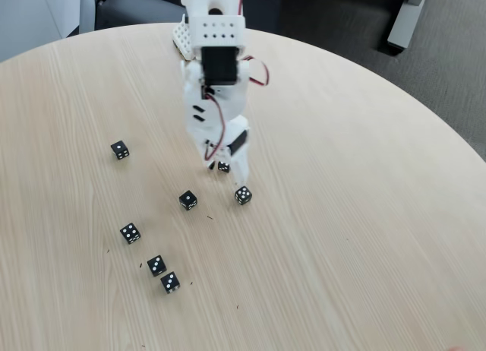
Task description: Pick up the dice with number 6
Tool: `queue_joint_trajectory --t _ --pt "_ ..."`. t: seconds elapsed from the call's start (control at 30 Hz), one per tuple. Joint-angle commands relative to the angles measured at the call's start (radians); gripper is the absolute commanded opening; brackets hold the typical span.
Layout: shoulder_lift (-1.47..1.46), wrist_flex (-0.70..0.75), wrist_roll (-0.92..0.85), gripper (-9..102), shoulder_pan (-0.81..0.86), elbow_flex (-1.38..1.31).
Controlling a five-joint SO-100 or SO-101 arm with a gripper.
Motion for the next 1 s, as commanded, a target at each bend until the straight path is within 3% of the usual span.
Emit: queue_joint_trajectory --t 0.0,0.43,0.97 --pt "0.017 -0.006 -0.017 24 -0.002 -0.014" --pt "0.021 -0.006 -0.391 23 -0.002 -0.014" --pt "0.012 0.008 -0.64 23 0.015 -0.012"
